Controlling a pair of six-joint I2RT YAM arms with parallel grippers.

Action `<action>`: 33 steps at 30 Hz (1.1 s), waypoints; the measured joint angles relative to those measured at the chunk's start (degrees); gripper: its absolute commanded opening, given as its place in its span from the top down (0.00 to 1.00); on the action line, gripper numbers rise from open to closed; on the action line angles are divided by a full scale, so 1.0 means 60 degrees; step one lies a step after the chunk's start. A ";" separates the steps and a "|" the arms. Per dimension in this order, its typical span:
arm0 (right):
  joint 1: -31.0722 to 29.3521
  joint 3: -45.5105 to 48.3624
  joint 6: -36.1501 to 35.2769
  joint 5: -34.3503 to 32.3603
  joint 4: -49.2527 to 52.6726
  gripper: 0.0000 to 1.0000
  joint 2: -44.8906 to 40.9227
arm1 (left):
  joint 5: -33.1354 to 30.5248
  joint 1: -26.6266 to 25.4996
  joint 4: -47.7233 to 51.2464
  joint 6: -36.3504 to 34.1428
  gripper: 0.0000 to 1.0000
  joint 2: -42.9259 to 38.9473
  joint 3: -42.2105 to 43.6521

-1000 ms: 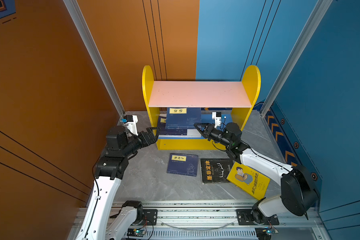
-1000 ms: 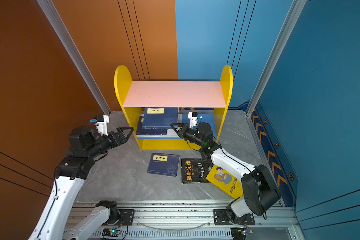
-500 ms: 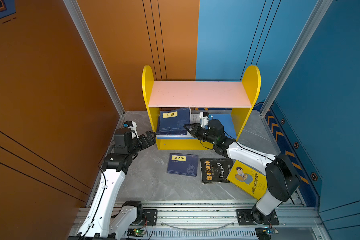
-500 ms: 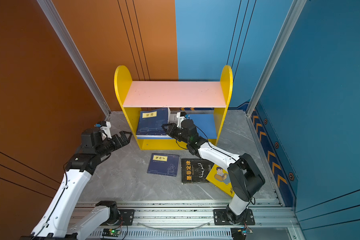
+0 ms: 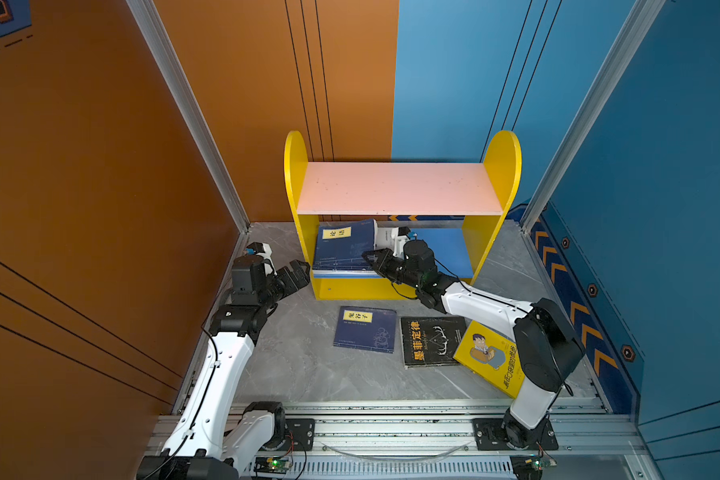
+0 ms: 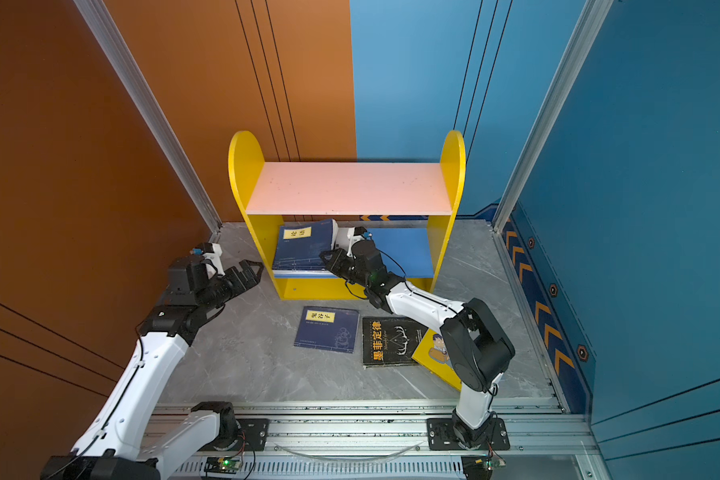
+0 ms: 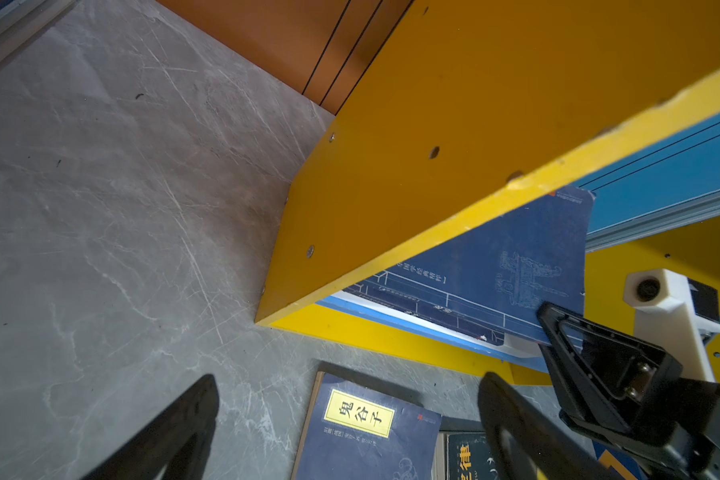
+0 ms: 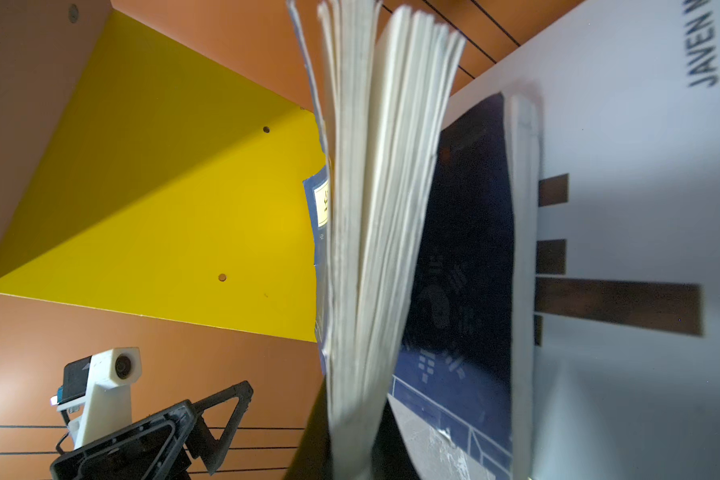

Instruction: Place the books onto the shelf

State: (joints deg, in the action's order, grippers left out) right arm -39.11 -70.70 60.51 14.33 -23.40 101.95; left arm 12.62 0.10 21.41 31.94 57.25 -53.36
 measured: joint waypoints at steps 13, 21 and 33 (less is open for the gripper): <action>0.0018 -0.0120 0.0310 0.0393 -0.0240 0.98 0.0262 | 0.0000 0.0018 -0.0685 0.0182 0.02 0.1184 0.0266; 0.0044 -0.0127 0.0419 0.0492 -0.0288 0.98 0.0310 | 0.0000 0.0018 -0.1264 0.0517 0.02 0.1381 0.0503; 0.0058 -0.0124 0.0426 0.0506 -0.0288 0.98 0.0310 | -0.0080 -0.0222 -0.2448 0.1107 0.02 0.2004 0.0652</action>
State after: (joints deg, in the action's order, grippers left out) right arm -38.76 -71.44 63.07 17.37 -25.12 103.81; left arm 12.14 -1.23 6.72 38.59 69.28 -49.45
